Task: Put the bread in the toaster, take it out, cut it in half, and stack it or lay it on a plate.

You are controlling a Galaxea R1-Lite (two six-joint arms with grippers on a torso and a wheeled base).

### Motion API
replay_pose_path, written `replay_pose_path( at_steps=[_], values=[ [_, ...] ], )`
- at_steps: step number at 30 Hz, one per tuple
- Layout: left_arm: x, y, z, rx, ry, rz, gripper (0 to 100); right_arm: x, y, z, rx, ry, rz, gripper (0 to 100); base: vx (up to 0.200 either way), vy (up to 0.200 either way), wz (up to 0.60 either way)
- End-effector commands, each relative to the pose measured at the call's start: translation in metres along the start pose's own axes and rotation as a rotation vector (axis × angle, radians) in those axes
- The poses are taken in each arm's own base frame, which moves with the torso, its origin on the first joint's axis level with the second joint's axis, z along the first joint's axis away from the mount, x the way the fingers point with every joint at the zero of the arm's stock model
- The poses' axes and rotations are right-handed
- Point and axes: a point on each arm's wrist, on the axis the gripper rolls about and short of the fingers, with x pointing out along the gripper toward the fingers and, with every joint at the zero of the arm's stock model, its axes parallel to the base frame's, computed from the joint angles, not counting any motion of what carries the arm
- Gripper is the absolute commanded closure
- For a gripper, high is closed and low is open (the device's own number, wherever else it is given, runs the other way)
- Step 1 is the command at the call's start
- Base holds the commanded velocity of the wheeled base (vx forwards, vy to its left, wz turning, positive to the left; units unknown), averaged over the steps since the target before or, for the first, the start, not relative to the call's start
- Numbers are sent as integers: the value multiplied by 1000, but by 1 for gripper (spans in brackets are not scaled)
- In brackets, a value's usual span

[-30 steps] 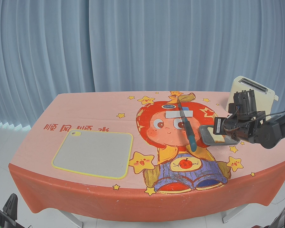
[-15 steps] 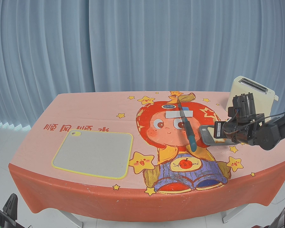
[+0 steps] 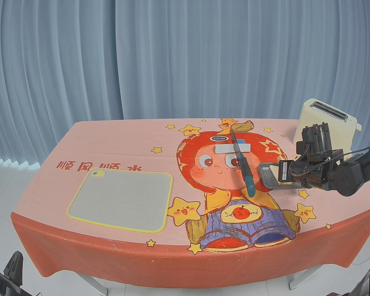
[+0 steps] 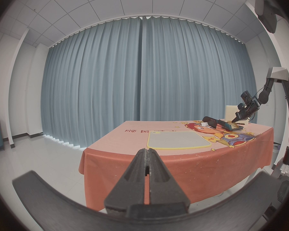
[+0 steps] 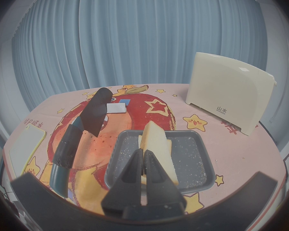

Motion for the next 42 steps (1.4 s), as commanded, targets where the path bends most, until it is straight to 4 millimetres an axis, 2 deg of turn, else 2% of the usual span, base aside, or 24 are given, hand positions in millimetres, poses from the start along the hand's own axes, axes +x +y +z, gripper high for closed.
replay_pose_path(
  at_steps=[1, 10, 11, 24, 42],
  values=[
    [1, 0, -5, 0, 17, 1, 100, 0, 0, -1, -1, 3, 0, 100, 0, 0, 0],
    [1, 0, -5, 0, 17, 1, 100, 0, 1, -2, -4, 6, 2, 100, 0, 0, 0],
    [1, 0, -5, 0, 18, 1, 100, 0, 1, -2, -4, 6, 2, 0, 0, 0, 0],
    [1, 0, -5, 0, 17, 1, 100, -1, 8, -8, -19, 15, 18, 0, 0, 0, 0],
    [1, 0, -5, 0, 17, 1, 100, -5, 10, -6, -20, -7, 0, 0, 0, 0, 0]
  ],
)
